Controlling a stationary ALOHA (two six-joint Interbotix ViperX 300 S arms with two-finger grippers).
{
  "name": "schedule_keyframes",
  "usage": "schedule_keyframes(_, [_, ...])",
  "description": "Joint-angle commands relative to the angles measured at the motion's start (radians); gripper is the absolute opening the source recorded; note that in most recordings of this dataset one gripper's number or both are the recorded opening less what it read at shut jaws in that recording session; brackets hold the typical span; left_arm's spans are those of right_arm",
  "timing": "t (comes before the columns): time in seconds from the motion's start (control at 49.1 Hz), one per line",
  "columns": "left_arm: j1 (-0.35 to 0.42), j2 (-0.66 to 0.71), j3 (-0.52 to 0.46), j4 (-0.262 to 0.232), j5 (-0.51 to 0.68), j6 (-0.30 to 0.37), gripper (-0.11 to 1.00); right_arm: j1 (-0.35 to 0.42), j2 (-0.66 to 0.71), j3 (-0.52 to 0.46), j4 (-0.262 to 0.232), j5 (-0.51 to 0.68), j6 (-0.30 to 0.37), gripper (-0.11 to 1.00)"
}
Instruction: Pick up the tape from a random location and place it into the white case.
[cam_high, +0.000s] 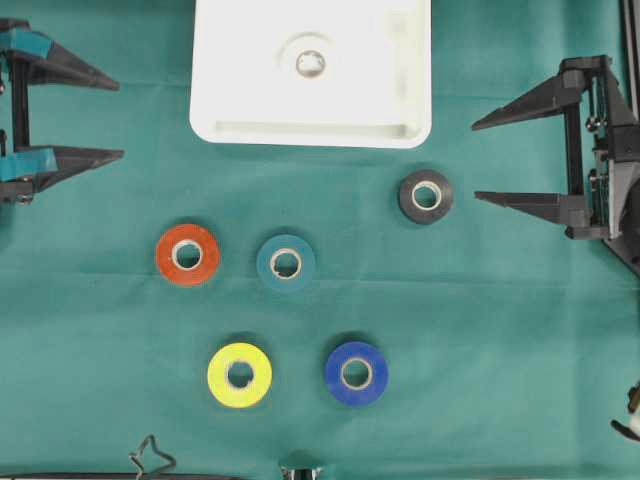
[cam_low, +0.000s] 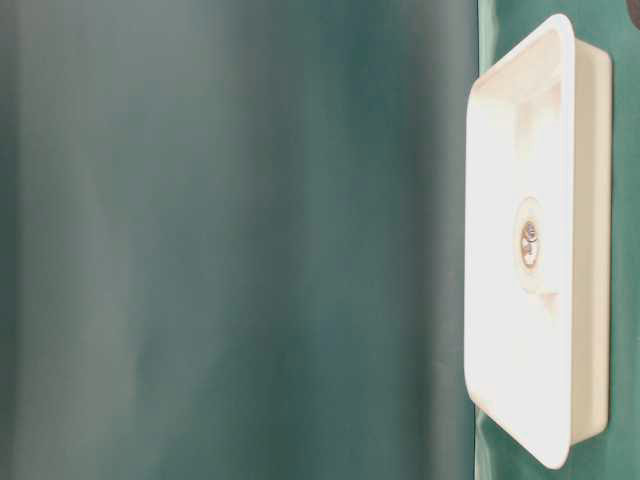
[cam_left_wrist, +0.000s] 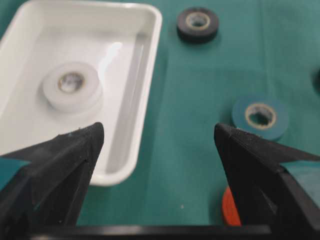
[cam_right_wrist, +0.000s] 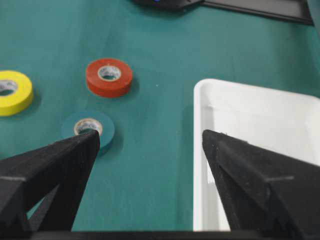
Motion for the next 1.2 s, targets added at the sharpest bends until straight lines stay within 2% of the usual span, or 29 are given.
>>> schedule_keyframes(0.0, [0.002, -0.012, 0.029, -0.005, -0.038, -0.002, 0.98, 0.003, 0.012, -0.021, -0.002, -0.005, -0.002, 0.93])
schedule_keyframes(0.204, [0.003, -0.038, 0.094, -0.008, -0.071, -0.006, 0.98, 0.003, 0.028, -0.018, -0.002, -0.003, -0.002, 0.93])
schedule_keyframes(0.937, [0.003, -0.04, 0.094, -0.006, -0.071, -0.012, 0.98, 0.003, 0.028, -0.018, 0.0, -0.006, 0.003, 0.93])
schedule_keyframes(1.181, [0.002, -0.04, 0.094, -0.008, -0.072, -0.015, 0.98, 0.014, 0.074, -0.041, 0.0, -0.018, 0.003, 0.93])
